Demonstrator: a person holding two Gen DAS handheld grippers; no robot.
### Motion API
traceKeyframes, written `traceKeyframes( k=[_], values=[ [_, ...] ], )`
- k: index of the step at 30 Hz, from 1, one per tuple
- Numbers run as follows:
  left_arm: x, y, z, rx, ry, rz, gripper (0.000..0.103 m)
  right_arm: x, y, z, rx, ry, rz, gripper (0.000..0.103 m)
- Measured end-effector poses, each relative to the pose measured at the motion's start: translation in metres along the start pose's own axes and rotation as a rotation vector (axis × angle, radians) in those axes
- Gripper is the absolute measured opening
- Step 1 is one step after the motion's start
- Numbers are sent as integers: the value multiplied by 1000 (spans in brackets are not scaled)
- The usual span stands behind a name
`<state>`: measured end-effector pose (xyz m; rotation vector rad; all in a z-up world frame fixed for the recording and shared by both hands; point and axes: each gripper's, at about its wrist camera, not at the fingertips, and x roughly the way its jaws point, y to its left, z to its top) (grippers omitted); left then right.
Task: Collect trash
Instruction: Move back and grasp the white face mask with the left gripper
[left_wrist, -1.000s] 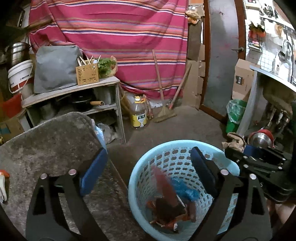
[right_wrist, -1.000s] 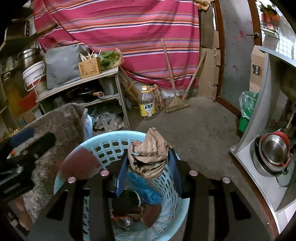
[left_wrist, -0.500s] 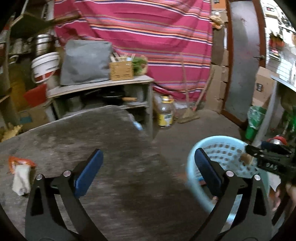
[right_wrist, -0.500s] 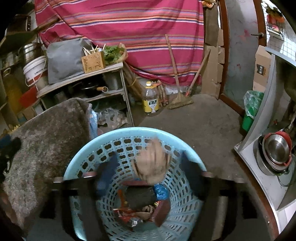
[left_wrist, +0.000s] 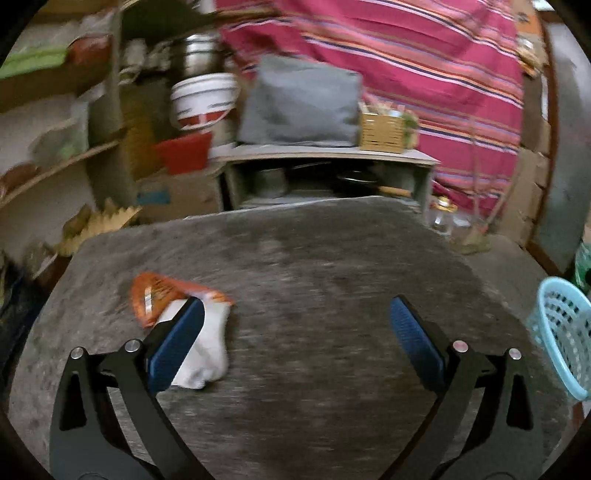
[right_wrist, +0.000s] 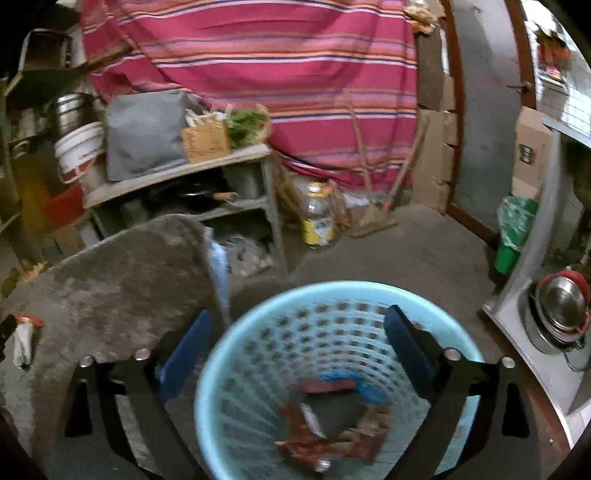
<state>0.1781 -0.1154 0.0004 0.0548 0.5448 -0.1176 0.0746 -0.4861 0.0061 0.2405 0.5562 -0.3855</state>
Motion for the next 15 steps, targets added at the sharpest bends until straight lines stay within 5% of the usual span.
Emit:
traceKeyframes(
  k=[10,15],
  values=[
    [52,57,-20,11,129,110,95,30,105,-14,-158,55,94,97],
    [76,70,-27,-43,247,11,70,41,136,-14,-154,69,142,98]
  ],
)
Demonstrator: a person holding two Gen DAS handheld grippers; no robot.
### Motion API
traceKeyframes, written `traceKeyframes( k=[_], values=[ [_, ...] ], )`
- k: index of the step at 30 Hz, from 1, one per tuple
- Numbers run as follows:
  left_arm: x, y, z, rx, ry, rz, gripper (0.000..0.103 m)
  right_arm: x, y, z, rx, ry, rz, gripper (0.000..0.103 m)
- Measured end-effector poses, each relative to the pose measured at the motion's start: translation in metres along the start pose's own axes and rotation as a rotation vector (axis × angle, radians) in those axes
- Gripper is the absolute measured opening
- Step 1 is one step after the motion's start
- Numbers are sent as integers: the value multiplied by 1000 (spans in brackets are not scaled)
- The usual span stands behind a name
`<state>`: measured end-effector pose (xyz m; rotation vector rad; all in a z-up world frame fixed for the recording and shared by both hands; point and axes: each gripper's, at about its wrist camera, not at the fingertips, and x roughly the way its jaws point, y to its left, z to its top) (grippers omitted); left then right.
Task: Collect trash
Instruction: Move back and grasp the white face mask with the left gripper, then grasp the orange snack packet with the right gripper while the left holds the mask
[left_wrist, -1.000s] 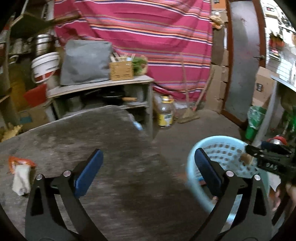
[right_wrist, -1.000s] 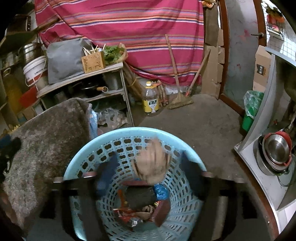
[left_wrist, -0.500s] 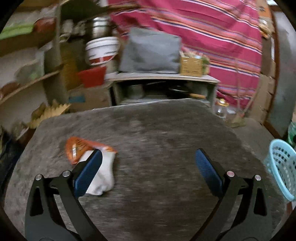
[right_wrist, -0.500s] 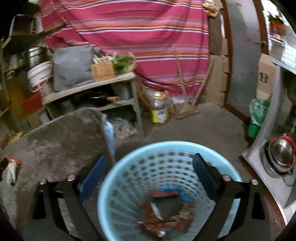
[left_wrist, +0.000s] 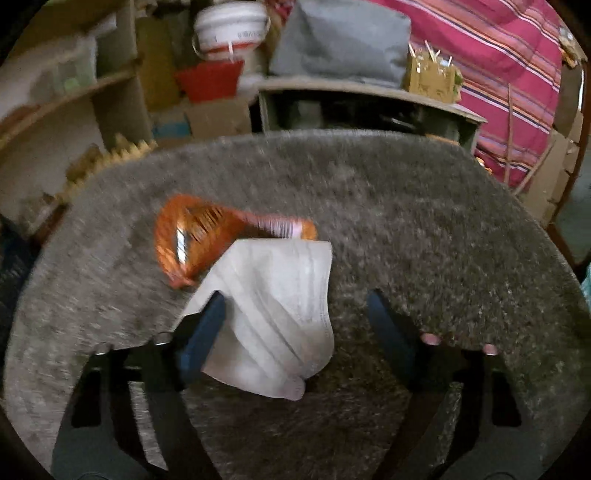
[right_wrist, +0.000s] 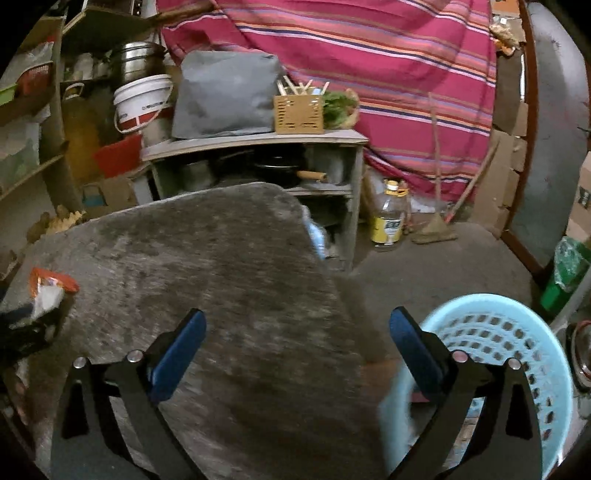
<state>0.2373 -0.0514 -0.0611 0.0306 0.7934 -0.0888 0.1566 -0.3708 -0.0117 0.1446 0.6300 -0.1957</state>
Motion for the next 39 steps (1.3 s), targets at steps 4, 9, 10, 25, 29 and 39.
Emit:
traceKeyframes(
  k=[4,9,10,25,29,39],
  values=[
    [4,13,-1,-49,14,-32,45,8,21,-2,-3,14,16,98],
    [-10,21,-4,7,-9,-28,16,14,46,-1,25,23,55,98],
    [-16,24,-4,29,-19,-27,14,14,53,-1,25,23,61,98],
    [-68,147,22,-23,-178,105,12,12,179,4,-180,48,105,98],
    [-62,168,31,-45,-191,152,12,15,221,3,-251,59,135,97],
    [-48,212,37,-122,-168,161,12,54,311,-8,-422,122,159,97]
  ],
)
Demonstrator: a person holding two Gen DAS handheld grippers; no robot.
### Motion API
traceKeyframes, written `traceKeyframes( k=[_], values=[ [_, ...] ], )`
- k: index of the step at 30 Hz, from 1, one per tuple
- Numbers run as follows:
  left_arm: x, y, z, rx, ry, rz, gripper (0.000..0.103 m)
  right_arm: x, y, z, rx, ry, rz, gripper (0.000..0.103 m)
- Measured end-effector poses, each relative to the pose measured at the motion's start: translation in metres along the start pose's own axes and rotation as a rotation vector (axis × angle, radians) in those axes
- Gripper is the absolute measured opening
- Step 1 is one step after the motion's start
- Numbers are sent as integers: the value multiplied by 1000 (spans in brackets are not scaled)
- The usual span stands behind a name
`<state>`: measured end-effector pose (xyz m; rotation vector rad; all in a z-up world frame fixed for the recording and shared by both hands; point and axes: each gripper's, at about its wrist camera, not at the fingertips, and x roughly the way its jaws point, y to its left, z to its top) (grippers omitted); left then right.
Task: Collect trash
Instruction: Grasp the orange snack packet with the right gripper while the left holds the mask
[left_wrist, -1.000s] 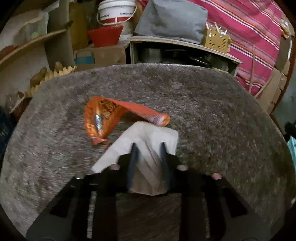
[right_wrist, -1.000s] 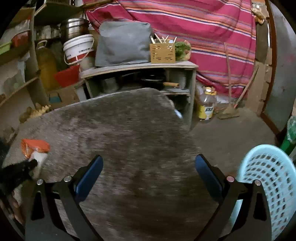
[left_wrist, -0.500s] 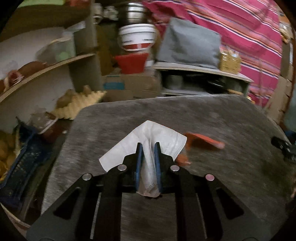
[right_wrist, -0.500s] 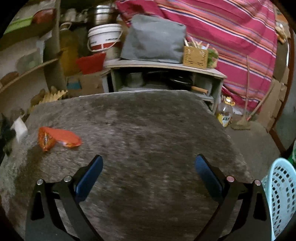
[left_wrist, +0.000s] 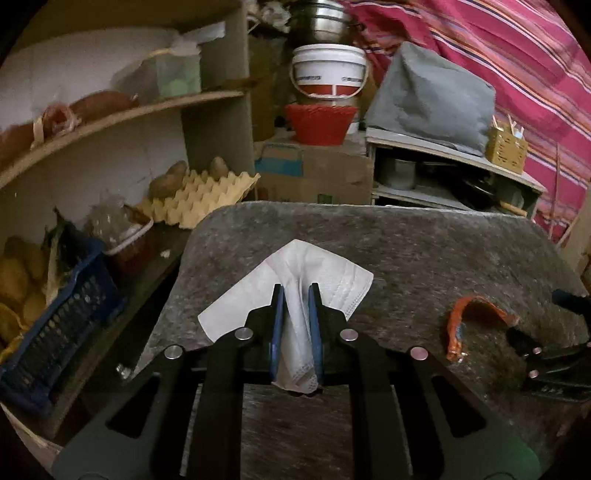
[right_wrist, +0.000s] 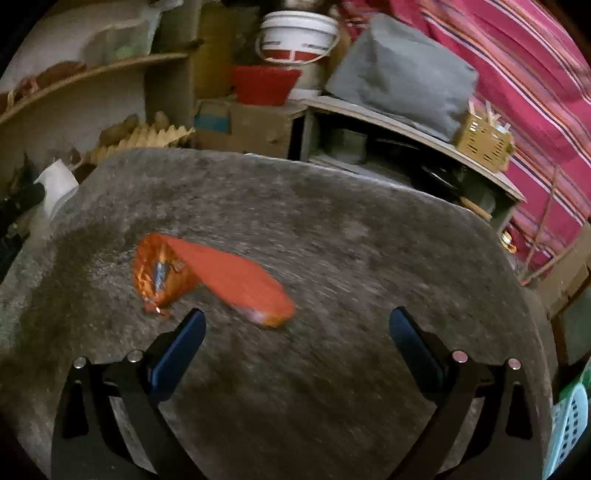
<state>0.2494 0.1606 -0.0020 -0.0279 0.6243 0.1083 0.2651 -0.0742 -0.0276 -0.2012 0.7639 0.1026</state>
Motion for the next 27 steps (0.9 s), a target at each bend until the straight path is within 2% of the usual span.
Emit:
traceKeyframes(
  k=[2,4,6,7,9,10,11,12,17,27],
  values=[
    [6,7,1,-24,21,-5,12,5,9,4,-31,-2,-21,96],
    [9,11,1,-33,28,-2,12,10,18,8,-66,6,-25,87],
    [10,11,1,-28,25,0,12,15,22,11,-87,26,-13,64],
    [10,10,0,-25,24,2,12,17,23,11,-92,33,-9,60],
    [9,9,-1,-22,21,4,12,23,24,12,-97,48,11,42],
    [8,8,-1,-21,19,4,12,25,24,12,-97,51,23,37],
    [7,7,-1,-21,17,5,12,27,24,12,-97,54,31,24],
    [5,7,-1,-20,13,7,12,30,27,13,-98,59,40,16],
    [0,7,-1,-24,5,7,12,23,29,11,-116,26,51,5],
    [-18,-5,-3,-7,-24,10,12,-22,-6,8,-83,-72,28,3]
  ],
)
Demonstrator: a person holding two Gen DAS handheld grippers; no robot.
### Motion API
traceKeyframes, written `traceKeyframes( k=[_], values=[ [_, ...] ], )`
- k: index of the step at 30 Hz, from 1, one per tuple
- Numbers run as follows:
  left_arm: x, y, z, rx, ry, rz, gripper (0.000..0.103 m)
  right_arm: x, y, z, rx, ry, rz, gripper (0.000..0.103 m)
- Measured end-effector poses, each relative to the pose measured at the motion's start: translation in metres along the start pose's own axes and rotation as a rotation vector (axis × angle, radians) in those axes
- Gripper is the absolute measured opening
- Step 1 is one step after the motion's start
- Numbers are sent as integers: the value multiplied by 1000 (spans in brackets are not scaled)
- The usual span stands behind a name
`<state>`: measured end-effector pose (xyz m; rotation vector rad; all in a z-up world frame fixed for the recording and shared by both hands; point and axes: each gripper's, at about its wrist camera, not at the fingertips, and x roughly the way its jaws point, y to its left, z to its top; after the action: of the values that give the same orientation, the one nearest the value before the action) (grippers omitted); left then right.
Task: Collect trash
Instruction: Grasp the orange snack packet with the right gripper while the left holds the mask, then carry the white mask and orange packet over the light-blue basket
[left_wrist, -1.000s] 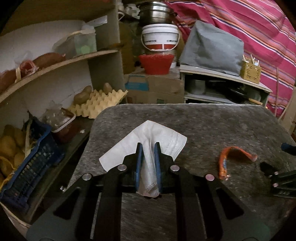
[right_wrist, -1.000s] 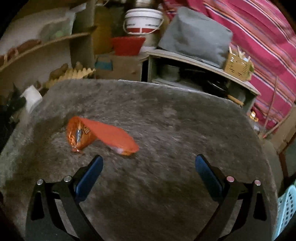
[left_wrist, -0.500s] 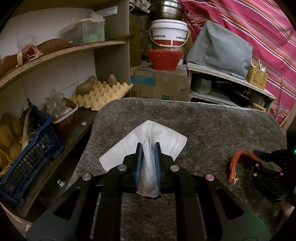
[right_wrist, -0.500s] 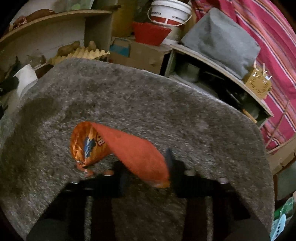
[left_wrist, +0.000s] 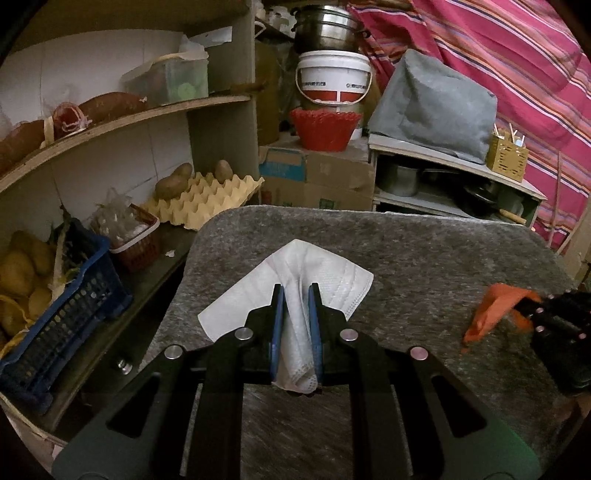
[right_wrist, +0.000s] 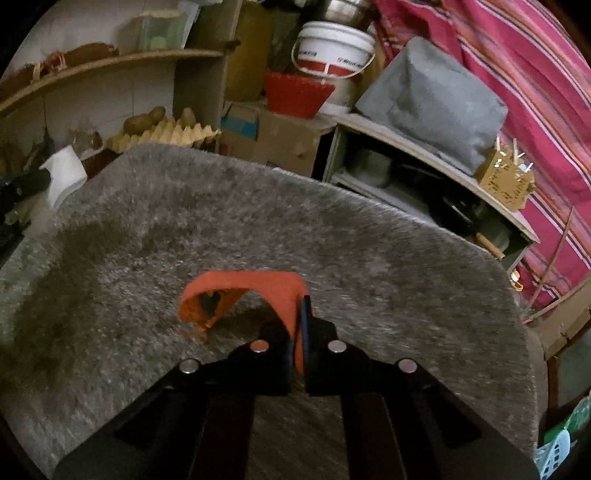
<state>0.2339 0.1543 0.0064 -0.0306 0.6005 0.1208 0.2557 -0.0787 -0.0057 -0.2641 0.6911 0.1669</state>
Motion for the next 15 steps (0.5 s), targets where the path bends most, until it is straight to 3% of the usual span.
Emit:
traceKeyframes(
  k=[15],
  values=[
    [-37,-66,-3,34,-13,-98,12,-76,-95,-55,106,-55,-138,3]
  ],
)
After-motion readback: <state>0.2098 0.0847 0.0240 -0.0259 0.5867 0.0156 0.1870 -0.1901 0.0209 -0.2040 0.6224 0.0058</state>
